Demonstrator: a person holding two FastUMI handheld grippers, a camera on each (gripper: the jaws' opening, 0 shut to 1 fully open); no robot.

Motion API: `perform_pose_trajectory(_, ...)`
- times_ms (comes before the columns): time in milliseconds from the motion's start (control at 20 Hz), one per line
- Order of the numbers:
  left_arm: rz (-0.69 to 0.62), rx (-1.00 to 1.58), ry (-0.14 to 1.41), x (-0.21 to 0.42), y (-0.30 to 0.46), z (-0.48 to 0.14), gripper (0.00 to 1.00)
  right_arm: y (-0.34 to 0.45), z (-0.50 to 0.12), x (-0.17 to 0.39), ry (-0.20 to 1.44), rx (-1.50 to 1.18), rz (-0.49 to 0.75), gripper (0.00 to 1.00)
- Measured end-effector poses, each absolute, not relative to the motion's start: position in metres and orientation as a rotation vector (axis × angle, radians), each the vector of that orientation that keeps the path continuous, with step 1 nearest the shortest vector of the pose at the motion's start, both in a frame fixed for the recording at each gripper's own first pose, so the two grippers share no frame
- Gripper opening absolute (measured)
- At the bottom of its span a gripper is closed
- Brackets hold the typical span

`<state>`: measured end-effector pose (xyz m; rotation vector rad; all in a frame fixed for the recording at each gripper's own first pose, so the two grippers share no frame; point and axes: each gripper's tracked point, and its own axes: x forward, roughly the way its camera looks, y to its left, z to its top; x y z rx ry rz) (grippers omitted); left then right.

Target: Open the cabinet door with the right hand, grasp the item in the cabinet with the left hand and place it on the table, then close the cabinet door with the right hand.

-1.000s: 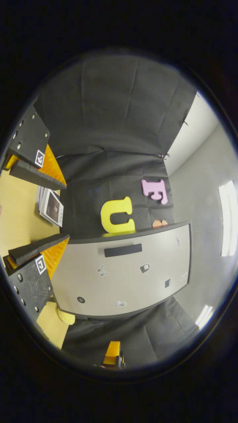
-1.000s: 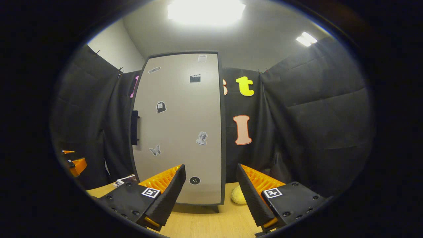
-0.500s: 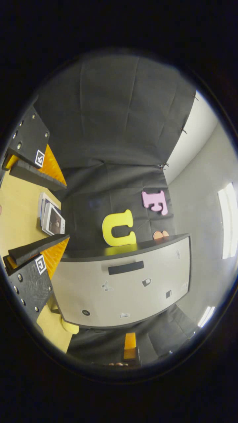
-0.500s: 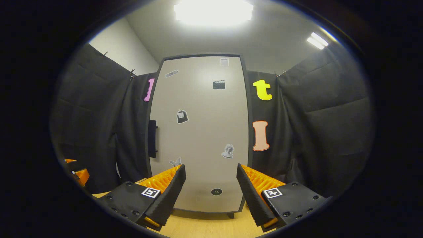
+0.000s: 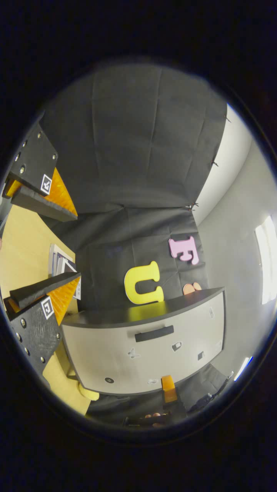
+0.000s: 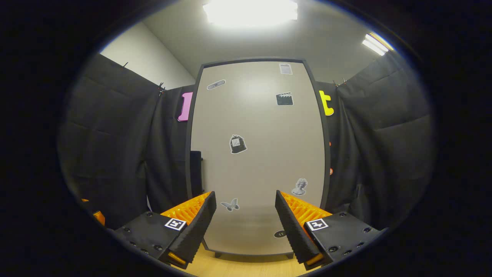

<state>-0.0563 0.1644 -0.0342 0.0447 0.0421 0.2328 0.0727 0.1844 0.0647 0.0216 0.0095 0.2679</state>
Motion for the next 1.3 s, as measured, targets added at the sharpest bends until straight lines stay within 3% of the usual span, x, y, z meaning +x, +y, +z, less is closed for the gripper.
perform_pose_trajectory(1300,0.382,0.032,0.126,-0.071,0.280,-0.093,0.80,0.326,0.048,0.162,0.097,-0.023,0.320,0.97)
